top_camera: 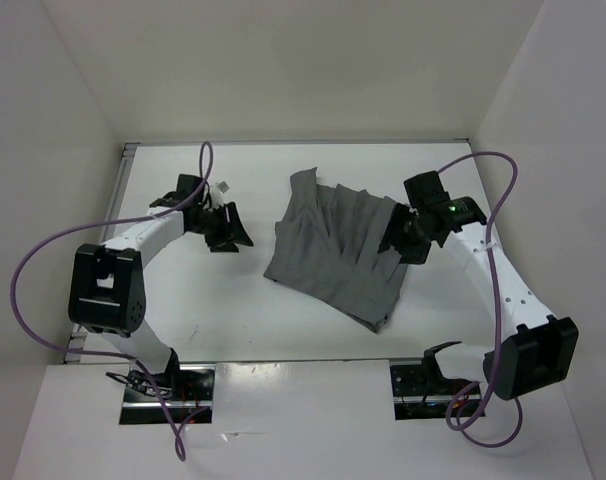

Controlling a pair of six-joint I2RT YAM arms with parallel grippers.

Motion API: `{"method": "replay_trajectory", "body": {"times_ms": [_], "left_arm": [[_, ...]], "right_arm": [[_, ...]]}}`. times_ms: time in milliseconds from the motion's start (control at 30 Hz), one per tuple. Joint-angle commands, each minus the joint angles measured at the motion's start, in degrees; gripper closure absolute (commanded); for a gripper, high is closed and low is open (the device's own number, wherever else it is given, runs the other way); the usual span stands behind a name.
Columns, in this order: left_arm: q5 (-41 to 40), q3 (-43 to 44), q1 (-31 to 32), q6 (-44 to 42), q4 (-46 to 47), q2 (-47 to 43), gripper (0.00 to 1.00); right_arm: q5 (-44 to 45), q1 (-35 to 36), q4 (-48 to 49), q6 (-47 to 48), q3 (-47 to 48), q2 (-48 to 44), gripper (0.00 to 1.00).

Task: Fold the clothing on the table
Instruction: Flatten the skirt out

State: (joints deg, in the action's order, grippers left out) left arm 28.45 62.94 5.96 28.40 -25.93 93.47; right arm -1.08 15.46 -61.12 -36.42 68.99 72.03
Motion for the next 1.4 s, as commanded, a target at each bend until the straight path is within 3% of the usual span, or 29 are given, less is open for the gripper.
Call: {"method": "replay_trajectory", "body": {"times_ms": [0, 200, 633, 733, 833, 900, 1200, 1367], "left_arm": [[4.6, -0.4, 2.6, -4.2, 0.4, 2.4, 0.41], [5.1, 0.2, 5.7, -5.6, 1.8, 11.1, 0.45], [8.7, 2.9, 9.1, -5.6, 4.7, 19.4, 0.47], [8.7, 2.9, 10.5, -5.6, 5.2, 21.0, 0.58], [5.8, 2.9, 12.7, -4.4, 5.2, 22.4, 0.78], [2.9, 4.1, 13.2, -3.9, 4.0, 22.4, 1.00], [-8.7, 8.5, 11.7, -3.4, -6.6, 7.4, 1.00], [-8.2, 7.3, 10.0, -3.9, -7.7, 3.6, 1.00]], "right_arm": [[0.9, -0.3, 0.2, -2.1, -1.2, -1.2, 0.38], [-0.7, -0.3, 2.9, -4.1, -6.1, -1.9, 0.38], [-3.1, -0.3, 3.4, -8.9, -12.0, -5.4, 0.38], [-2.6, -0.3, 3.4, -9.5, -12.5, -5.9, 0.38], [-2.6, -0.3, 3.4, -10.1, -13.1, -6.6, 0.38], [-3.1, -0.3, 2.8, -10.8, -14.8, -7.1, 0.38], [-0.7, 0.2, 0.7, -15.2, -19.0, -6.1, 0.38], [0.6, 8.4, 0.2, -19.3, -19.0, 0.1, 0.38]]}}
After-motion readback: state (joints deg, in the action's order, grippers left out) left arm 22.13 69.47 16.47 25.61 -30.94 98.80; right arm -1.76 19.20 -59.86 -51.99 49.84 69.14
